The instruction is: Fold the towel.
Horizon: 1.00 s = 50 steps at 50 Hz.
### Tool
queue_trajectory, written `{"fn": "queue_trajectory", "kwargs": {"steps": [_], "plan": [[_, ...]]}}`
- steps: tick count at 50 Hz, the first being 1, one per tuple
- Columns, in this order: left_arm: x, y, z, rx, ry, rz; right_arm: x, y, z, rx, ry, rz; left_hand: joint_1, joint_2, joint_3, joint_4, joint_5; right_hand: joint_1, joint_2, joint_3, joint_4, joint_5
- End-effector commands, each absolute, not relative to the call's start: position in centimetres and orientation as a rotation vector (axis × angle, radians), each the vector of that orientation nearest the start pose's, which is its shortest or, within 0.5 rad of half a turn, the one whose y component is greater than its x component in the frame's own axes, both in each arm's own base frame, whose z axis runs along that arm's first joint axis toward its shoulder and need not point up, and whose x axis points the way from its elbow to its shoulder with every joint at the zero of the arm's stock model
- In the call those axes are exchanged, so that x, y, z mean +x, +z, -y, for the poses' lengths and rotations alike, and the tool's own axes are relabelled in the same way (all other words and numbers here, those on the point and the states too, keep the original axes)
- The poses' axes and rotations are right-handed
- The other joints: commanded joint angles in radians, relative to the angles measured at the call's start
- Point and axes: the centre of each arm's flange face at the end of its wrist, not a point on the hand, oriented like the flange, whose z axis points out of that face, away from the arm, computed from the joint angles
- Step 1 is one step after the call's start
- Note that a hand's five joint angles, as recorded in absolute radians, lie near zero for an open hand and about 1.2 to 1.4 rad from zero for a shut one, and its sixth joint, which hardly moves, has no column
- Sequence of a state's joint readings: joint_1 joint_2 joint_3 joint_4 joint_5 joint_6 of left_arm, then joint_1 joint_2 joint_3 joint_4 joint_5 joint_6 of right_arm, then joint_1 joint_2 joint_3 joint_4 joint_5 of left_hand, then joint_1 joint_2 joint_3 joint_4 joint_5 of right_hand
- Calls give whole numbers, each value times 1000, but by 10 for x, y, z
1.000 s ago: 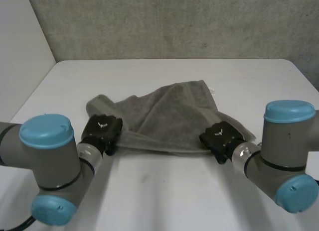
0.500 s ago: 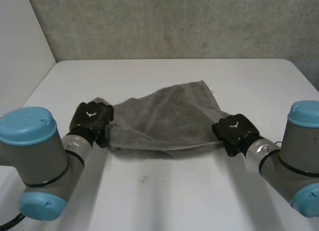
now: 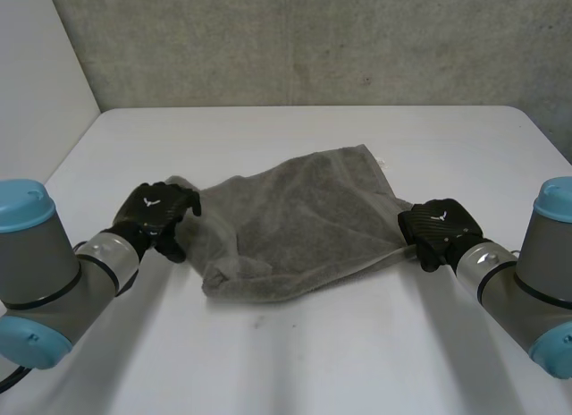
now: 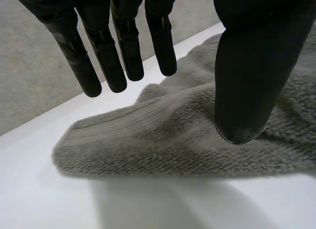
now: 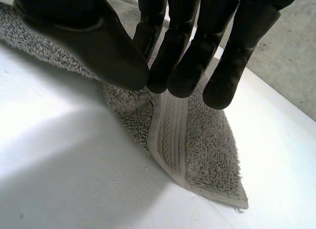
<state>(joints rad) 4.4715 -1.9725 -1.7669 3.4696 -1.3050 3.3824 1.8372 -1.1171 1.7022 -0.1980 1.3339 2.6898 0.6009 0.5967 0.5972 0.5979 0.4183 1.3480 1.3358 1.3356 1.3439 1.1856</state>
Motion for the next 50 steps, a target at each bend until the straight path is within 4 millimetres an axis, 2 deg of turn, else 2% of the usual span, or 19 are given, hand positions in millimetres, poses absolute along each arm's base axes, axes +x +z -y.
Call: {"fn": "queue_trajectory", "kwargs": {"steps": [1,6,9,15,30,37,39,41,42,43,47,49,50], "plan": [[-232,145,287,979,-2036,-2561,236,139,283,-1076,-1708,-2284,76,81,80,80,84,48,60,61,52,36],[-238,140,278,1100,-2049,-2611,236,138,283,-1077,-1702,-2288,76,81,80,80,84,48,60,61,52,36],[-239,139,276,1114,-2051,-2616,236,136,283,-1077,-1696,-2291,76,81,80,80,84,48,60,61,52,36],[-242,139,279,1141,-2072,-2588,237,136,282,-1081,-1693,-2289,76,81,80,80,84,48,60,61,52,36],[-256,124,298,1186,-2063,-2594,238,134,279,-1089,-1682,-2287,85,89,89,88,93,48,60,61,52,36],[-262,118,297,1213,-2045,-2612,238,133,279,-1089,-1678,-2289,109,113,112,112,117,48,60,61,52,36],[-263,117,296,1218,-2041,-2615,238,133,279,-1091,-1679,-2289,191,195,195,194,199,48,60,61,52,36],[-266,118,294,1235,-2042,-2615,238,133,279,-1091,-1679,-2289,664,668,667,667,672,48,60,61,52,36],[-266,118,294,1235,-2042,-2615,238,133,279,-1091,-1679,-2289,667,671,670,670,675,48,60,61,52,36],[-267,118,293,1239,-2045,-2613,239,133,280,-1093,-1681,-2287,794,798,798,797,802,48,60,61,52,36],[-268,121,292,1238,-2050,-2602,239,137,283,-1093,-1702,-2276,795,800,799,798,803,48,60,61,52,36],[-267,138,295,1232,-2099,-2523,239,142,284,-1090,-1717,-2271,795,800,799,798,803,48,60,61,52,36],[-267,138,295,1232,-2099,-2523,239,148,286,-1086,-1738,-2262,795,800,799,798,803,48,60,61,52,36]]}}
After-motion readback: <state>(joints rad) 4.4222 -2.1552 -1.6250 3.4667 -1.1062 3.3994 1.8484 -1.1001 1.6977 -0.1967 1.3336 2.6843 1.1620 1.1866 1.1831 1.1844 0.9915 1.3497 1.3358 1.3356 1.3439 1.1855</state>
